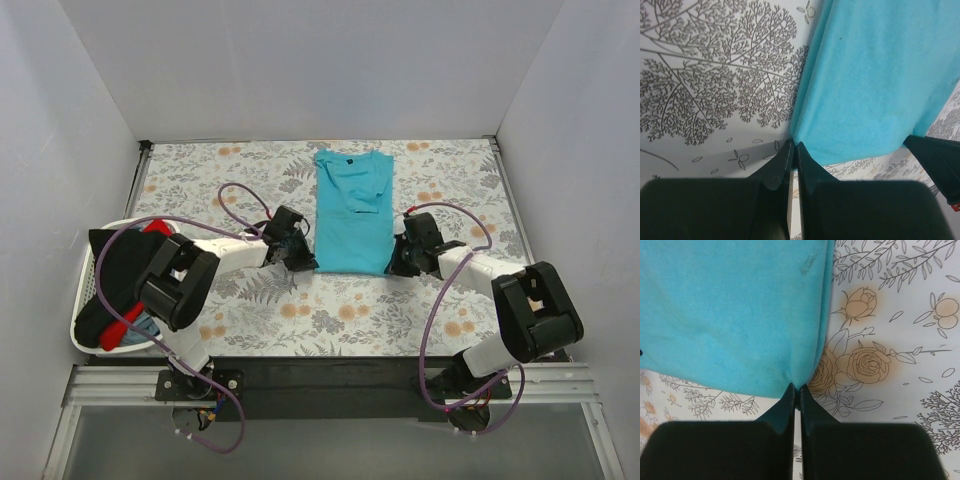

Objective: Fold and stack the t-shirts
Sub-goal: Fold the tshirt, then neatly place the folded tshirt to the corner

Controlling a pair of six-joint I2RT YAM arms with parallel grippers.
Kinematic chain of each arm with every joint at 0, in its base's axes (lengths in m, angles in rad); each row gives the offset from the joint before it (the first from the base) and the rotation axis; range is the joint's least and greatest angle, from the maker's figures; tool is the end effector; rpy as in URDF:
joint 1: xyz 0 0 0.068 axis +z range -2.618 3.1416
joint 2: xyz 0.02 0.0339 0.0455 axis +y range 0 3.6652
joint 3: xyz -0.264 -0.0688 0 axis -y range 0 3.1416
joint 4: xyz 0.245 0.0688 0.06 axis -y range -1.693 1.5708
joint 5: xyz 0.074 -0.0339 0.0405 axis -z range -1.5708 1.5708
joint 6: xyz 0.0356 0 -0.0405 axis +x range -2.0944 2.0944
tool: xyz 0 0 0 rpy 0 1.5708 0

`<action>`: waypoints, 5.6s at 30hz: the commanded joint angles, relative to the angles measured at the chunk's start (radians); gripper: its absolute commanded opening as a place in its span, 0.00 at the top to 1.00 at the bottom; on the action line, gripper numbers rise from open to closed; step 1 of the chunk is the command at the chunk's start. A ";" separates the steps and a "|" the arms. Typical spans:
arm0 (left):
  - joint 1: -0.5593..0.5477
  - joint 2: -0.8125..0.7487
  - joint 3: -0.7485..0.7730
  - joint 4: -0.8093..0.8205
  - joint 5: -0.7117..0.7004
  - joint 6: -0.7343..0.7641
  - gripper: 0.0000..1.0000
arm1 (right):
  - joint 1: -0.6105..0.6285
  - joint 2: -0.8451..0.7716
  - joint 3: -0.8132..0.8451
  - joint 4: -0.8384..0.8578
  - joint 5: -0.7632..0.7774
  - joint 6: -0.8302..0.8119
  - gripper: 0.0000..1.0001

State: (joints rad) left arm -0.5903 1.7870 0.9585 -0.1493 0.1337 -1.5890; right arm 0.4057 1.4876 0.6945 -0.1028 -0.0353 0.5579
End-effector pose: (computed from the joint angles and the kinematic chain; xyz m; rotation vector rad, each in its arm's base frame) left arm 0.2861 -0.1974 0.1407 -1.3168 2.5361 -0.8623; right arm 0.2579 0.1121 0.1586 0.1762 2.5164 0.4496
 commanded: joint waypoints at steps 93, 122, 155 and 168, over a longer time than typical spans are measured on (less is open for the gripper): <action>0.310 0.386 0.649 -0.138 0.041 0.216 0.78 | 0.053 0.631 0.947 -0.252 0.043 -0.233 0.37; 0.325 0.008 0.486 -0.223 0.142 0.205 0.66 | 0.008 0.586 0.824 -0.235 0.003 -0.242 0.39; 0.323 -0.552 0.049 -0.354 0.112 0.305 0.66 | -0.225 0.953 1.365 -0.370 0.397 -0.555 0.99; 0.323 -0.433 0.106 -0.389 0.073 0.290 0.66 | -0.396 1.067 1.591 -0.295 0.512 -0.759 0.99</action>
State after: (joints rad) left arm -0.2672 1.3281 1.0119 -0.5266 0.2249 -1.2976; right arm 0.0494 2.5595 2.2448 -0.4423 0.4248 -0.1242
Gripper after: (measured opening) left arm 0.338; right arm 0.036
